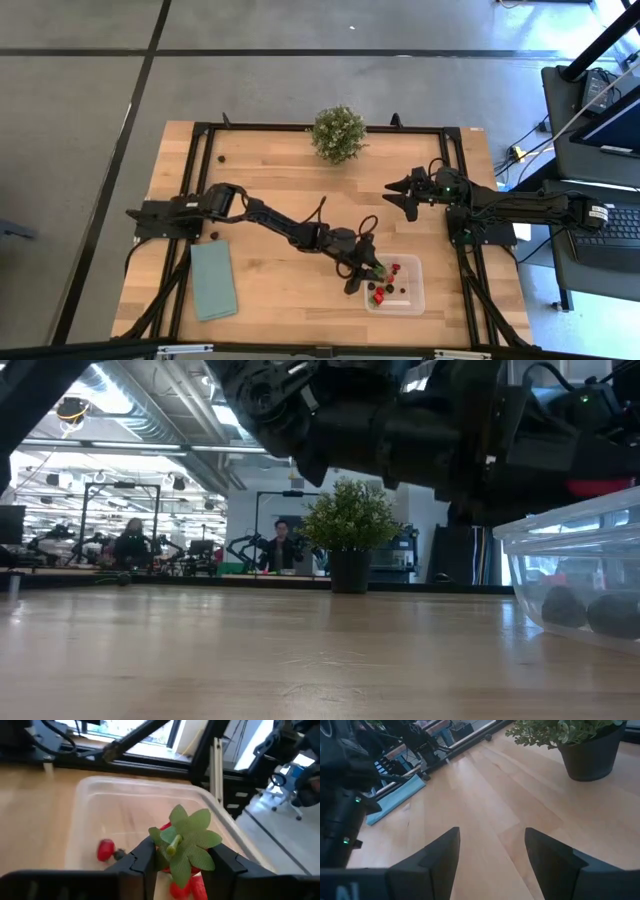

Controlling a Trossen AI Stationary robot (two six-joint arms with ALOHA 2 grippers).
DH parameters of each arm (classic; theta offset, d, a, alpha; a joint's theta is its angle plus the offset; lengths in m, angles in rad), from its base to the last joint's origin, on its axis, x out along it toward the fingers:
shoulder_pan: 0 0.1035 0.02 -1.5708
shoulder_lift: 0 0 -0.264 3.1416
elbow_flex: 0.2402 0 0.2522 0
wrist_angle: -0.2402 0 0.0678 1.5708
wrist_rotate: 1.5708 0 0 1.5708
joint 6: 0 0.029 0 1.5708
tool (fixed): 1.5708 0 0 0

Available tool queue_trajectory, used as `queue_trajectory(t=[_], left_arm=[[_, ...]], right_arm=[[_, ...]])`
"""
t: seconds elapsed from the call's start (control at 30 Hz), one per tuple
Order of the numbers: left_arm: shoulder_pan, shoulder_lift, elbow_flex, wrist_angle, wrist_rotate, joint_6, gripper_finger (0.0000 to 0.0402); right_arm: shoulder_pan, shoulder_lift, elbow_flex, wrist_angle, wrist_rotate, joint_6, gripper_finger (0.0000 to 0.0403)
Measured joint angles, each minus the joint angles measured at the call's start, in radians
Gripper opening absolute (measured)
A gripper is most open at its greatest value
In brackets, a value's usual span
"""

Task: Pick and placing Produce into tupperware
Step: Put the strawberry into the bin, then put the black cherry into the bin

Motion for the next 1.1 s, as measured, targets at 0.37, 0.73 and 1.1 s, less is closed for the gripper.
queue_trajectory(t=[0.37,0.73,1.1], left_arm=[[0.010,-0.002,0.001,-0.026,0.000,-0.002,0.0159],[0.016,-0.015,0.000,-0.062,0.026,-0.003,0.0165],[0.168,-0.385,0.001,-0.655,0.139,0.133,0.0166]], right_arm=[[0.000,0.000,0.000,0.000,0.000,-0.002,0.0226],[0.000,0.000,0.000,-0.007,0.000,-0.003,0.0226],[0.000,0.000,0.000,-0.047,-0.027,0.000,0.0226]])
